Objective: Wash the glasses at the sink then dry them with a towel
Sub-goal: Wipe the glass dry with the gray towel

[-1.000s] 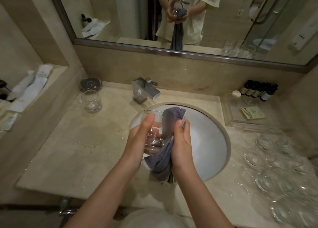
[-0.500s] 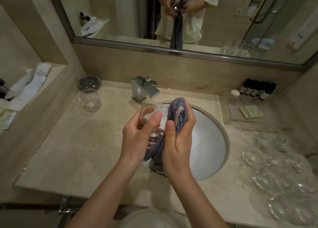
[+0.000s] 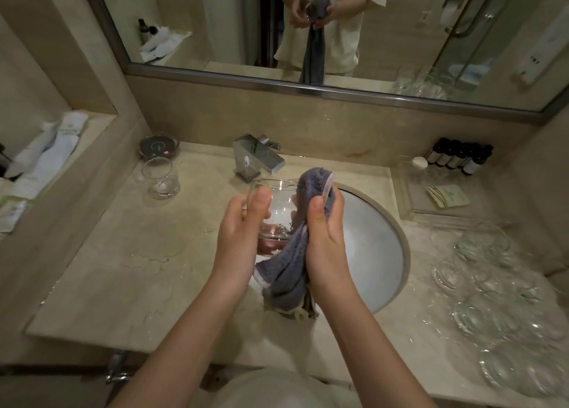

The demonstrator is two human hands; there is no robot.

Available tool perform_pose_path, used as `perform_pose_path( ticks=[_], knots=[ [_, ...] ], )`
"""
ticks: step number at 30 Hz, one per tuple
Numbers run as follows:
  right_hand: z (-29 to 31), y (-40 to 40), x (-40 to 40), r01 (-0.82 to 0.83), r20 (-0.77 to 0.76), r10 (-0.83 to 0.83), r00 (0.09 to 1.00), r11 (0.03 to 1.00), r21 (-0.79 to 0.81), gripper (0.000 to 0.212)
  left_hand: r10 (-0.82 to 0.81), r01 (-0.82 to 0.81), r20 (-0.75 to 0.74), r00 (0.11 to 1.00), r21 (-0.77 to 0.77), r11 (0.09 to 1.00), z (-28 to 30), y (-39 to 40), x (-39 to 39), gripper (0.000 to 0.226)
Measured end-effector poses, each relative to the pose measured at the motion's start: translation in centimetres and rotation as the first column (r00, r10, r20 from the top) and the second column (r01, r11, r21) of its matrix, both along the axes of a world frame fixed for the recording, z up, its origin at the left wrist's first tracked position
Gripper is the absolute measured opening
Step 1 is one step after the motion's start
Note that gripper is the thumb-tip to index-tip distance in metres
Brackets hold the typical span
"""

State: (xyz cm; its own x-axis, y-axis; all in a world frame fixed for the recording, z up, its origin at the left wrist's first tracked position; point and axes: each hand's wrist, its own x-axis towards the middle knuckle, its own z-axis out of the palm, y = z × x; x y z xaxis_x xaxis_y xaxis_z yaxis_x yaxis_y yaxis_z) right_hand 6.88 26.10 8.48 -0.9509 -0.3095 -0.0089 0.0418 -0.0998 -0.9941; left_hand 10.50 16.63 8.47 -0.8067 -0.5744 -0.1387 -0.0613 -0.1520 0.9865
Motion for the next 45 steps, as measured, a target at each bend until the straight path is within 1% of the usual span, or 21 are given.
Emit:
perform_pose_path(
  ticks=[2, 4, 6, 8, 11, 13, 14, 17, 20, 22, 23, 24, 26, 29, 32, 34, 37, 39, 41, 43, 45],
  knots=[
    [-0.1, -0.5, 0.6, 0.048, -0.068, -0.049, 0.997, 0.999, -0.006, 0.040, 0.065, -0.065, -0.010, 0.998, 0.001, 0.998, -0.4, 0.0, 0.1, 0.064],
    [-0.2, -1.0, 1.4, 0.084, -0.133, -0.084, 0.988, 0.996, -0.005, 0.033, 0.053, -0.054, -0.034, 0.998, -0.036, 0.998, -0.6, 0.3, 0.4, 0.062],
    [-0.1, -1.3, 1.8, 0.106, -0.188, -0.105, 0.977, 0.994, -0.003, 0.037, 0.034, -0.035, -0.039, 0.999, -0.037, 0.999, -0.6, 0.4, 0.5, 0.060],
    [0.2, -1.5, 1.8, 0.100, -0.210, -0.102, 0.972, 0.995, -0.021, 0.039, 0.014, -0.014, -0.050, 0.999, 0.002, 1.000, -0.4, 0.2, 0.3, 0.055],
    [0.6, -1.4, 1.4, 0.054, -0.148, -0.064, 0.987, 0.996, -0.069, 0.034, -0.027, 0.030, -0.056, 0.998, 0.044, 0.999, 0.0, -0.2, 0.2, 0.049],
    [0.9, -1.2, 1.0, 0.007, -0.061, -0.011, 0.998, 0.997, -0.070, 0.030, -0.043, 0.047, -0.054, 0.998, 0.071, 0.996, 0.1, -0.5, 0.3, 0.052],
    [0.9, -1.1, 0.8, -0.009, -0.008, 0.008, 1.000, 0.998, -0.065, 0.029, -0.051, 0.054, -0.038, 0.998, 0.082, 0.995, 0.0, -0.6, 0.4, 0.055],
    [0.6, -0.7, -0.2, -0.028, 0.087, 0.033, 0.996, 0.998, -0.058, 0.020, -0.080, 0.079, 0.007, 0.997, 0.113, 0.990, -0.4, -0.9, 0.4, 0.076],
    [0.1, -0.8, -0.5, -0.036, 0.115, 0.042, 0.993, 0.998, -0.057, 0.032, -0.134, 0.123, 0.039, 0.990, 0.212, 0.970, -0.4, -0.7, 0.4, 0.086],
    [-0.3, -0.7, -0.3, -0.044, 0.091, 0.049, 0.995, 0.998, -0.050, 0.043, -0.169, 0.151, 0.036, 0.985, 0.299, 0.942, -0.3, -0.8, 0.5, 0.084],
    [-0.4, -0.6, -0.3, -0.043, 0.074, 0.046, 0.996, 0.998, -0.040, 0.041, -0.178, 0.156, 0.036, 0.983, 0.328, 0.931, -0.4, -1.0, 0.5, 0.084],
    [-0.5, -0.4, -0.3, -0.044, 0.061, 0.045, 0.997, 0.999, -0.024, 0.034, -0.171, 0.146, 0.041, 0.984, 0.346, 0.927, -0.4, -1.2, 0.4, 0.082],
    [-0.2, 0.1, -0.5, -0.040, 0.020, 0.040, 0.999, 0.999, 0.020, 0.024, -0.145, 0.121, 0.032, 0.989, 0.388, 0.914, -0.5, -1.6, 0.3, 0.071],
    [0.4, 1.1, -1.3, 0.000, -0.148, 0.016, 0.989, 0.995, 0.103, 0.020, -0.150, 0.132, 0.004, 0.989, 0.458, 0.879, -0.7, -2.1, 0.2, 0.059],
    [0.6, 1.6, -2.4, 0.002, -0.345, 0.081, 0.935, 0.973, 0.232, 0.012, -0.152, 0.131, 0.018, 0.988, 0.419, 0.898, -1.1, -2.6, 0.1, 0.063],
    [0.3, 1.9, -2.9, 0.011, -0.453, 0.166, 0.876, 0.932, 0.363, 0.016, -0.130, 0.093, 0.067, 0.989, 0.397, 0.913, -1.2, -2.6, -0.1, 0.062],
    [-0.4, 2.1, -2.8, -0.028, -0.456, 0.282, 0.844, 0.873, 0.488, 0.035, -0.035, -0.014, 0.154, 0.987, 0.307, 0.952, -1.4, -2.5, -0.8, 0.055],
    [-0.8, 2.1, -2.6, -0.024, -0.482, 0.303, 0.823, 0.864, 0.502, 0.043, 0.058, -0.095, 0.167, 0.984, 0.222, 0.970, -1.6, -2.5, -1.2, 0.051],
    [-1.0, 2.1, -2.4, -0.015, -0.517, 0.300, 0.802, 0.875, 0.484, 0.038, 0.143, -0.168, 0.144, 0.979, 0.179, 0.969, -1.6, -2.7, -1.3, 0.041],
    [-0.9, 1.9, -2.2, -0.033, -0.498, 0.314, 0.809, 0.869, 0.495, 0.028, 0.201, -0.218, 0.118, 0.972, 0.153, 0.964, -1.2, -2.9, -1.4, 0.032],
    [-0.9, 1.5, -1.9, -0.048, -0.473, 0.321, 0.820, 0.863, 0.502, 0.025, 0.240, -0.251, 0.094, 0.966, 0.144, 0.957, -0.9, -3.2, -1.6, 0.030]
  ],
)
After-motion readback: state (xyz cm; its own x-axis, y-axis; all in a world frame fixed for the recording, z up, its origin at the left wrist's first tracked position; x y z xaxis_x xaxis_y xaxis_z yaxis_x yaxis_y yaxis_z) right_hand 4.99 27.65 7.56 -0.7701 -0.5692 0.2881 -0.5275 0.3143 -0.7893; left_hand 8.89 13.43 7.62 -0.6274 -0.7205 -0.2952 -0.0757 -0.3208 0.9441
